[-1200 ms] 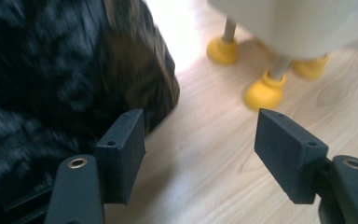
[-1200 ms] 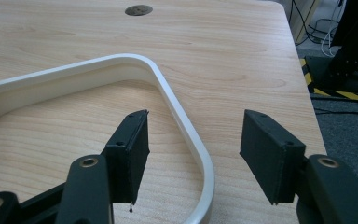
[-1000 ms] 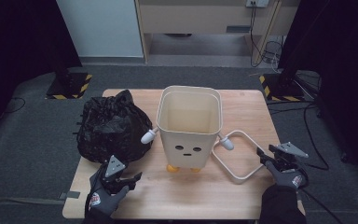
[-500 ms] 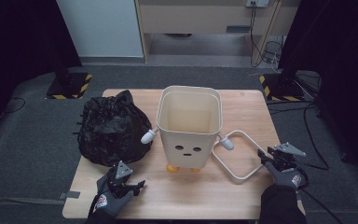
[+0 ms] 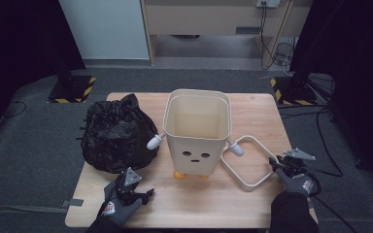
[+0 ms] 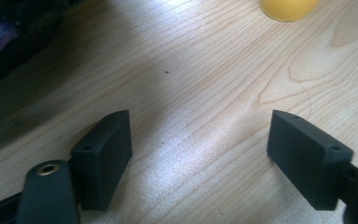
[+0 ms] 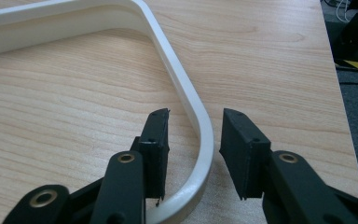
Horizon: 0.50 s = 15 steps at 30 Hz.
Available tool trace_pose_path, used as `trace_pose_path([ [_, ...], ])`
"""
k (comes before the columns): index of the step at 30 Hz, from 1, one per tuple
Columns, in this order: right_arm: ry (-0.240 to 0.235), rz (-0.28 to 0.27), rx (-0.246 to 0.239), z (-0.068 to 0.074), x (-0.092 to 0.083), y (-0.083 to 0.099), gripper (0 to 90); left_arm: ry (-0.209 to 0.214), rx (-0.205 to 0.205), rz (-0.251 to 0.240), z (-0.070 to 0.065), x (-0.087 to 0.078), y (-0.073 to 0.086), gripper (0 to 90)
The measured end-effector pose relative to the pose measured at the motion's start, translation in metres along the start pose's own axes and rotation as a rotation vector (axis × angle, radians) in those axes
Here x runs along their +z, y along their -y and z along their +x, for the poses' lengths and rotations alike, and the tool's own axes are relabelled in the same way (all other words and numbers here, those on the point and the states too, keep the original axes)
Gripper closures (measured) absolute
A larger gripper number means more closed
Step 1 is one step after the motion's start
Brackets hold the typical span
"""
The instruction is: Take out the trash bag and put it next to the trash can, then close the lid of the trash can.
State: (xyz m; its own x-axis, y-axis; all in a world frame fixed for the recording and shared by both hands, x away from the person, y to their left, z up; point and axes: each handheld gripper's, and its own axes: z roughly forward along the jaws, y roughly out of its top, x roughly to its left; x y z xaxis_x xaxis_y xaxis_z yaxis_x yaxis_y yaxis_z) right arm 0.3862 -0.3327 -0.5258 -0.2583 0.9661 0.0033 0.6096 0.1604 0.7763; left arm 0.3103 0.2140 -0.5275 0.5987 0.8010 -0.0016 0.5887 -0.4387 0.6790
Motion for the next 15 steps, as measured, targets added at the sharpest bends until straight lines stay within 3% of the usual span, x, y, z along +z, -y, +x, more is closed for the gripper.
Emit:
trace_pose_path([
  [15, -0.003, 0.047, -0.032, 0.0000, 0.0060, -0.0023, 73.8, 0.000, 0.001, -0.028, 0.0014, 0.0071, 0.0021, 5.1],
])
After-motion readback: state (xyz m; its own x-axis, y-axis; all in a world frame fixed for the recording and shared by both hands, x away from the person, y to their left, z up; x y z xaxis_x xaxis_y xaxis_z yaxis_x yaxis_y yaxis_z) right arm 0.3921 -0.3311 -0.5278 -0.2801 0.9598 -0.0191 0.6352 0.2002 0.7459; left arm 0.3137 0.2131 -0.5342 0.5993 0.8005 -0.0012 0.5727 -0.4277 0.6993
